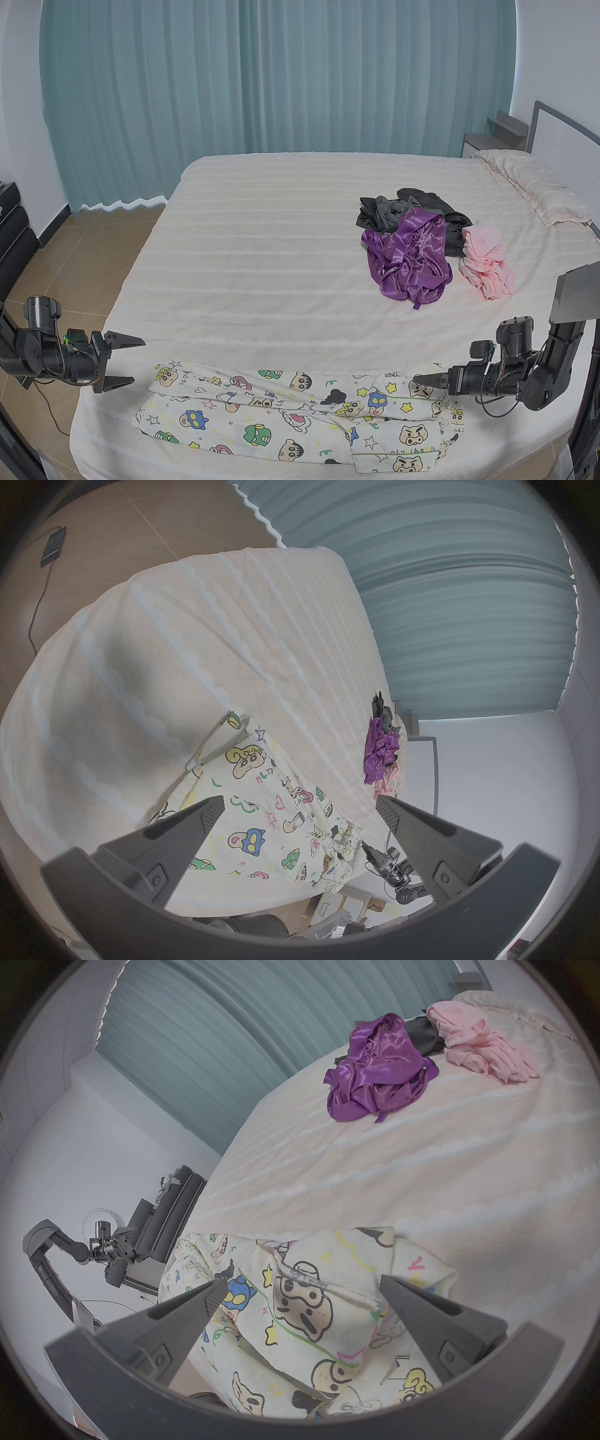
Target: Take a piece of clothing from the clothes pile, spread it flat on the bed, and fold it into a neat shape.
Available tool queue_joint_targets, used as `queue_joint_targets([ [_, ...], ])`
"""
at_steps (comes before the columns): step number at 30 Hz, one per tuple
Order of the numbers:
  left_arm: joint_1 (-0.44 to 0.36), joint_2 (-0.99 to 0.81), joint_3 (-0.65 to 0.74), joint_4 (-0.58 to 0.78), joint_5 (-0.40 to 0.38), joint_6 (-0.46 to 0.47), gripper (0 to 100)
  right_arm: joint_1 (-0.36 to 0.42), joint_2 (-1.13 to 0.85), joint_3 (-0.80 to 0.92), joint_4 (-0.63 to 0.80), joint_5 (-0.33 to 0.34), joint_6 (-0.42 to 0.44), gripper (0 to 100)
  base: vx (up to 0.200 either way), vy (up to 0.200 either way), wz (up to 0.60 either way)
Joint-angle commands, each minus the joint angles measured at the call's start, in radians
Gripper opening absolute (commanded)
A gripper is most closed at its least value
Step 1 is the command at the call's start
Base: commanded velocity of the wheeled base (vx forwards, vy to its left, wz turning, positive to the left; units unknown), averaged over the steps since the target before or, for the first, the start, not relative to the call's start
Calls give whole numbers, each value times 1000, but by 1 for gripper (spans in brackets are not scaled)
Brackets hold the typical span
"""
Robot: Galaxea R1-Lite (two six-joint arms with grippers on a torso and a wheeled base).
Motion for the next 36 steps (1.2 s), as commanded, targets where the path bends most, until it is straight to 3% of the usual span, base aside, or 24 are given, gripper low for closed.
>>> queue_joint_targets([
  [1,1,4,0,-3,0,0,100,7,23,1,0,2,-1,0,0,0,0],
  [13,1,6,0,-3,0,0,100,-1,-14,29,-13,2,6,0,0,0,0],
  [23,1,6,0,-3,0,0,100,-1,-16,101,-60,-45,6,0,0,0,0],
  [24,1,6,0,-3,0,0,100,-2,-17,104,-62,-44,6,100,0,0,0],
  [30,1,6,0,-3,0,0,100,-9,-26,129,-74,-42,9,100,0,0,0],
  [36,1,6,1,-3,0,0,100,-7,-16,210,-188,-39,9,100,0,0,0],
])
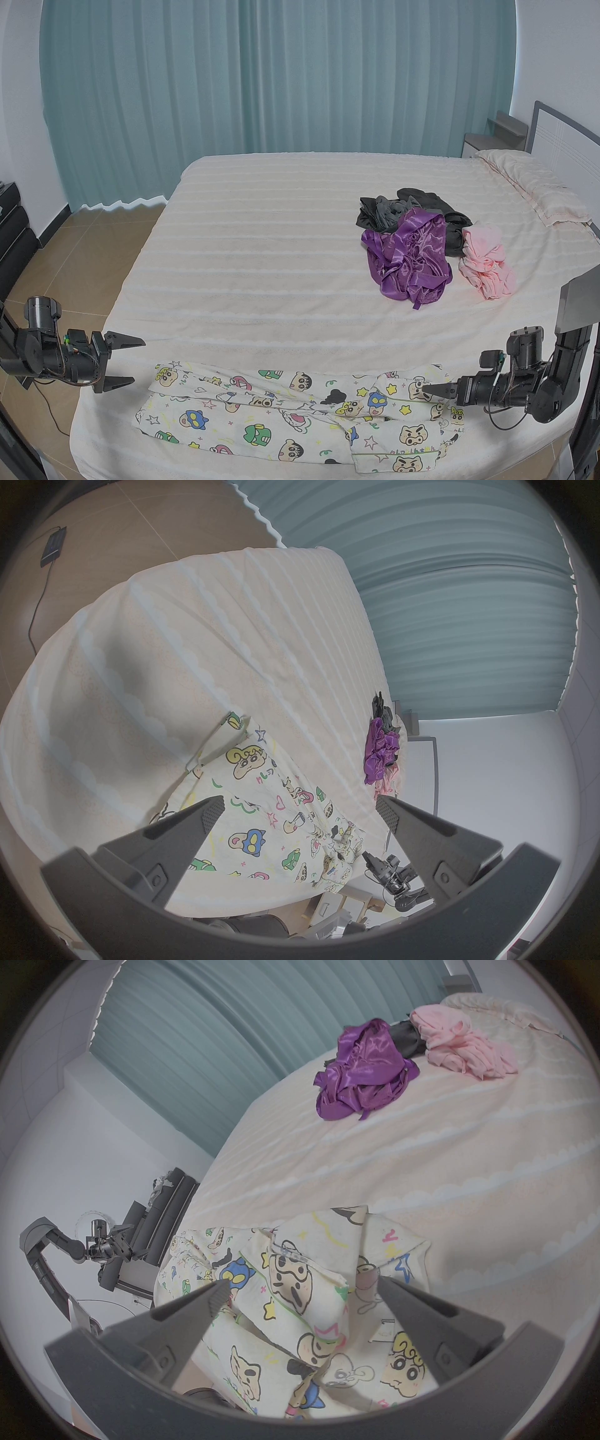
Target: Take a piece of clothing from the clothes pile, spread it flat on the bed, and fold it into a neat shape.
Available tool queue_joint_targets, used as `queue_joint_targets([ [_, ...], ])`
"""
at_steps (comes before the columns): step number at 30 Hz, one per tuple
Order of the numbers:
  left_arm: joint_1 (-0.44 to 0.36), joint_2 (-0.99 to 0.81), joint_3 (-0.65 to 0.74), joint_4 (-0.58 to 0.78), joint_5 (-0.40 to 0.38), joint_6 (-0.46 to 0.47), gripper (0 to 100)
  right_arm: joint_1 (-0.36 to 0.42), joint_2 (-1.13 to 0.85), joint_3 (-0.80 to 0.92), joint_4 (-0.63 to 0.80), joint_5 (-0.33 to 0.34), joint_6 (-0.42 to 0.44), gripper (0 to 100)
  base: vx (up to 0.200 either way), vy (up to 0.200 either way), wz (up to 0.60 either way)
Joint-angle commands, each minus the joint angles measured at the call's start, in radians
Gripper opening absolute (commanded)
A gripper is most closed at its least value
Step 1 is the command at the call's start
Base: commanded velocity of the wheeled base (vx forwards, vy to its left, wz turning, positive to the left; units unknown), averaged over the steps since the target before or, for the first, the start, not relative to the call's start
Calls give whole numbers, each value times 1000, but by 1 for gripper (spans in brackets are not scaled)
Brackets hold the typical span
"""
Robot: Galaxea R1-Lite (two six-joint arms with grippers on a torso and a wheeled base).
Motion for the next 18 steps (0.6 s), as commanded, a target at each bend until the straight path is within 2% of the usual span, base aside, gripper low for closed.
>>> queue_joint_targets([
  [1,1,1,1,-1,0,0,100,3,9,53,-40,2,0,100,0,0,0],
  [5,1,1,1,-1,0,0,100,6,30,47,-52,6,3,100,0,0,0],
  [6,1,1,1,-1,0,0,100,8,40,44,-52,6,6,0,0,0,0],
  [18,1,1,1,-1,0,0,100,22,99,105,-198,-2,27,0,0,0,0],
])
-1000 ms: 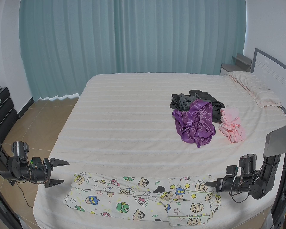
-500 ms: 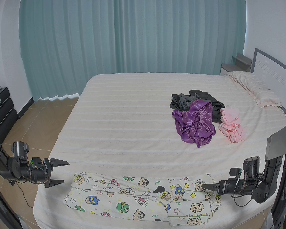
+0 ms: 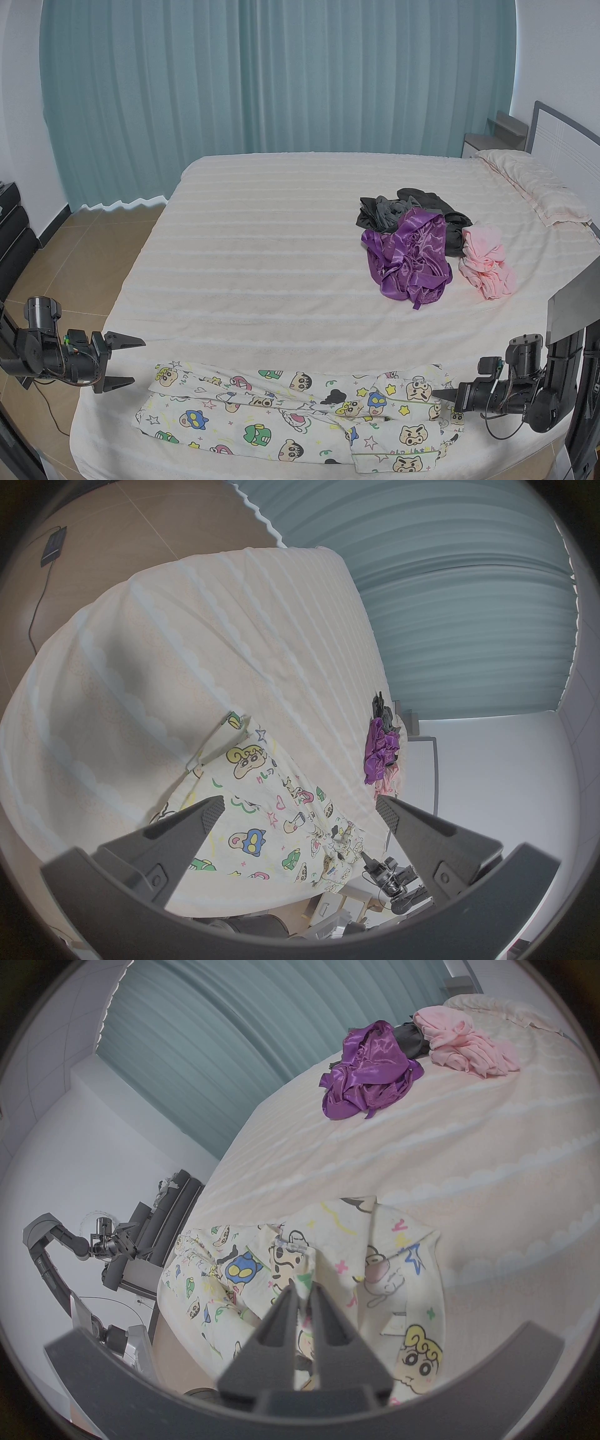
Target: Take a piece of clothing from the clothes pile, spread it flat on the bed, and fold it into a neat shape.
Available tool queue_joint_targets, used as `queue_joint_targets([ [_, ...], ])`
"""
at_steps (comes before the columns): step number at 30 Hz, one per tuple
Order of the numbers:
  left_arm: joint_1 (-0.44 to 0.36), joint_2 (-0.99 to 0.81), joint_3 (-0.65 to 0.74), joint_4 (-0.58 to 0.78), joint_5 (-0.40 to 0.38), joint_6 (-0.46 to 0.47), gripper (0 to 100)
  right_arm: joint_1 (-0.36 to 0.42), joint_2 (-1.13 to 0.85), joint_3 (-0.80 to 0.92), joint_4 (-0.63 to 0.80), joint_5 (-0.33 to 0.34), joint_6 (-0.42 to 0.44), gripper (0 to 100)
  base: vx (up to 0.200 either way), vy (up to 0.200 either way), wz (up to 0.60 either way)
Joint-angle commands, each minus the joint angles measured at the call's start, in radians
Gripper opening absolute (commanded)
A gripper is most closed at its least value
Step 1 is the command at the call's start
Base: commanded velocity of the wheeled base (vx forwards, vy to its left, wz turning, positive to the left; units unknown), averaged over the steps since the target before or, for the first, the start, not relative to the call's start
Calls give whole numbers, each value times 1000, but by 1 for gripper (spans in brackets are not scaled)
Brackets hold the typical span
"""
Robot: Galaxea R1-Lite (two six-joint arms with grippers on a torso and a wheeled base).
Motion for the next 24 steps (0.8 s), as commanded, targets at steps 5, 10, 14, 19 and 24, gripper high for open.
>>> queue_joint_targets([
  [5,1,0,6,0,0,0,100,-5,5,36,-21,-5,0,0,0,0,0],
  [10,1,1,8,-11,0,0,100,17,-48,36,-21,-4,-3,0,0,0,0],
  [14,1,1,8,-12,0,0,100,29,-126,32,-21,-2,-2,0,0,0,0],
  [19,1,1,8,-12,0,0,100,35,-160,8,-21,-4,0,0,0,0,0],
  [24,1,1,8,-12,0,0,100,31,-159,-55,-17,-7,0,0,0,0,0],
])
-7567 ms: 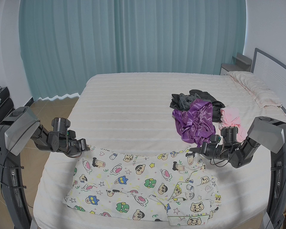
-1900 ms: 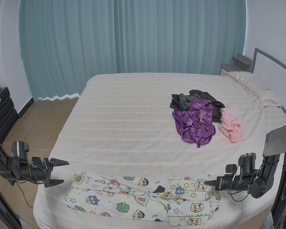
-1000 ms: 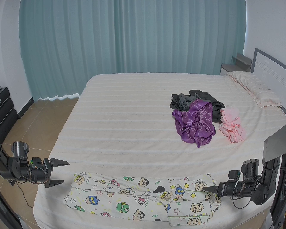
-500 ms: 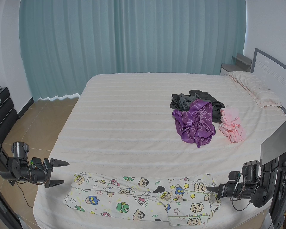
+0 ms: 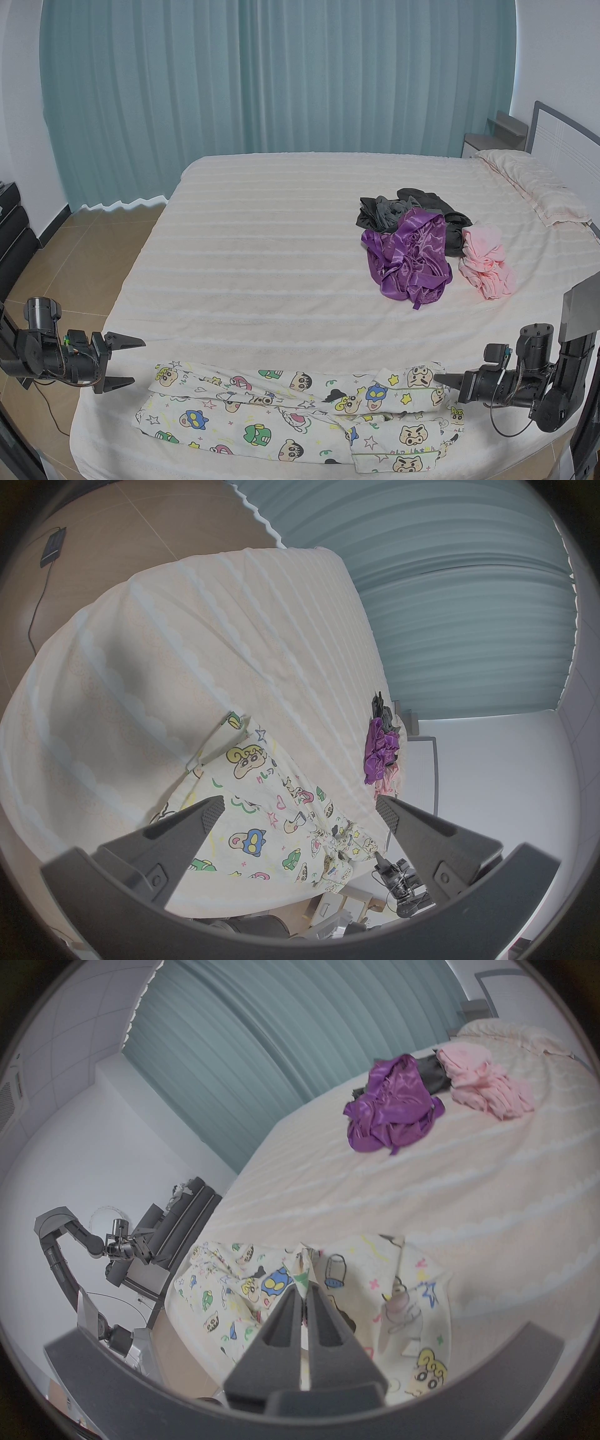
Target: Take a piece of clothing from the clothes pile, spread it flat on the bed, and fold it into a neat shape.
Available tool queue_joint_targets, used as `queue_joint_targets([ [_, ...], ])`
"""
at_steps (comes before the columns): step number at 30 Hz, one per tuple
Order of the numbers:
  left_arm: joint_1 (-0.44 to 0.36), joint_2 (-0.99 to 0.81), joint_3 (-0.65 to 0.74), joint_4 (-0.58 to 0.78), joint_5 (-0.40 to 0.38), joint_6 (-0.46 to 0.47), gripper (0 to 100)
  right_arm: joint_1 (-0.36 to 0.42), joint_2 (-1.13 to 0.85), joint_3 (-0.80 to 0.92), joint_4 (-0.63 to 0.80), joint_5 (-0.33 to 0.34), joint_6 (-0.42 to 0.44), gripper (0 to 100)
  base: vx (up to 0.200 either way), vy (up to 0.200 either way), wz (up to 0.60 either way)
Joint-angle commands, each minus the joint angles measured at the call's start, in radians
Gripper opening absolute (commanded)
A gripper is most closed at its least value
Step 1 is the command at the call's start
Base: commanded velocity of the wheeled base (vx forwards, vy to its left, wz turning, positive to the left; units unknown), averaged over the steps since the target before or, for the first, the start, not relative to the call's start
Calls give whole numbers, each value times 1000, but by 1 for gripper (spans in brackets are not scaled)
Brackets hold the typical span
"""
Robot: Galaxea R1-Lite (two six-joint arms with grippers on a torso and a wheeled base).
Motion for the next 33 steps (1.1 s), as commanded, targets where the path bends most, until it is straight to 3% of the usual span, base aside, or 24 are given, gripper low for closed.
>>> queue_joint_targets([
  [1,1,1,0,0,0,0,100,-1,-24,-49,3,-1,0,0,0,0,0],
  [9,1,1,0,0,0,0,100,4,33,-159,149,-23,0,0,0,0,0],
  [11,1,1,0,0,0,0,100,2,77,-227,195,-84,-1,0,0,0,0],
  [14,1,1,0,0,0,0,100,1,99,-258,218,-112,-1,0,0,0,0],
  [15,1,1,0,0,0,0,100,1,102,-273,252,-118,-1,100,0,0,0],
  [17,1,1,0,0,0,0,100,-4,97,-297,348,-120,-1,100,0,0,0],
  [22,1,3,0,0,0,0,100,-10,88,-302,353,-141,-9,100,0,0,0],
  [24,1,3,1,0,-2,2,100,-13,44,-330,350,-199,-7,100,0,0,0],
  [27,1,3,1,0,-8,2,100,-10,-5,-331,364,-201,-11,100,0,0,0],
  [32,1,3,1,0,-25,5,100,61,-100,-425,440,-212,-6,100,0,0,0],
  [33,1,3,3,0,-25,5,100,82,-125,-472,525,-210,-4,100,0,0,0],
])
